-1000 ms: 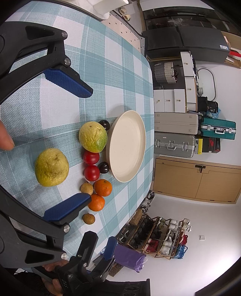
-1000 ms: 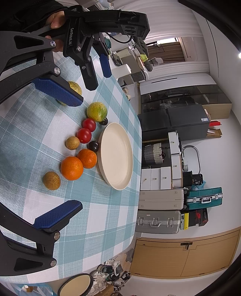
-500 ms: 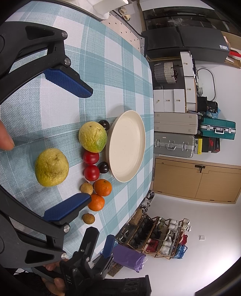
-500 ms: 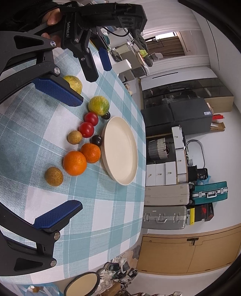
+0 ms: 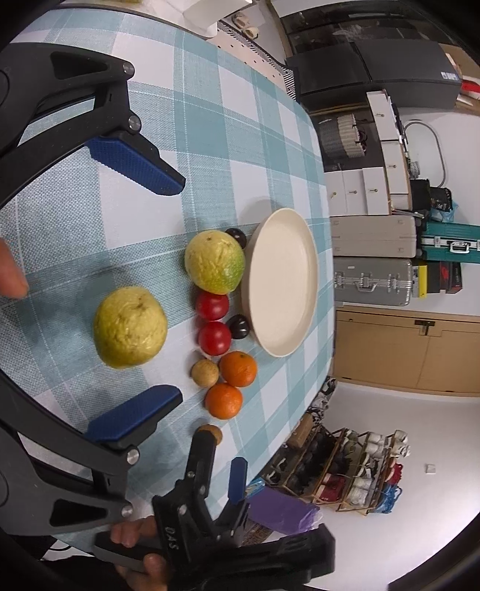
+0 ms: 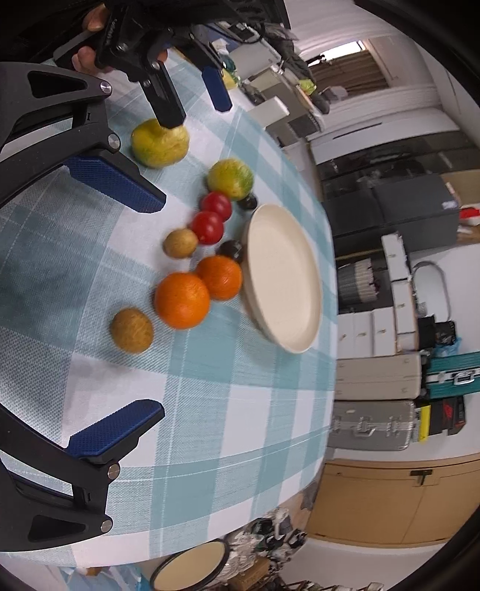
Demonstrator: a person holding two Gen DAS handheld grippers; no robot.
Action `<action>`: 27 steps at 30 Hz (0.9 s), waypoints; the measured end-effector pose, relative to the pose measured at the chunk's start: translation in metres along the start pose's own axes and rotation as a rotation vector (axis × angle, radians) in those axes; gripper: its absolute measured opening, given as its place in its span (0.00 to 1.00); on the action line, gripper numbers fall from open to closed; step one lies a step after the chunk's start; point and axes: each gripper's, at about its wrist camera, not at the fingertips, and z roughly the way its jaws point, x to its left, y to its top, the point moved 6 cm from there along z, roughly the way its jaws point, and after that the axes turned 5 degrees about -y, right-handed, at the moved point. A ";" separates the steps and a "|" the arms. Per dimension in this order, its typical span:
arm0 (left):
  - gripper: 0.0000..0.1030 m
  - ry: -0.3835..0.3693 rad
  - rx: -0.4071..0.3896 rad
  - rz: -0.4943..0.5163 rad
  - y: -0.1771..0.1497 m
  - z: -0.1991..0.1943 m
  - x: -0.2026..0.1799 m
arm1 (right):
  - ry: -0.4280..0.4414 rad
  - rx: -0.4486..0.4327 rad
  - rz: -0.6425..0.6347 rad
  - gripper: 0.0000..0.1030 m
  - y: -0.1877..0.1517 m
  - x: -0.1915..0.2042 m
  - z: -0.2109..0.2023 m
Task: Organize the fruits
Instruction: 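Grasp the pale yellow fruit with the left tool while the right tool grasps a small brown fruit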
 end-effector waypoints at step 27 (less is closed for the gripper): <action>0.48 -0.175 0.167 0.029 -0.019 0.024 -0.021 | 0.022 0.118 0.014 0.39 -0.015 -0.006 0.018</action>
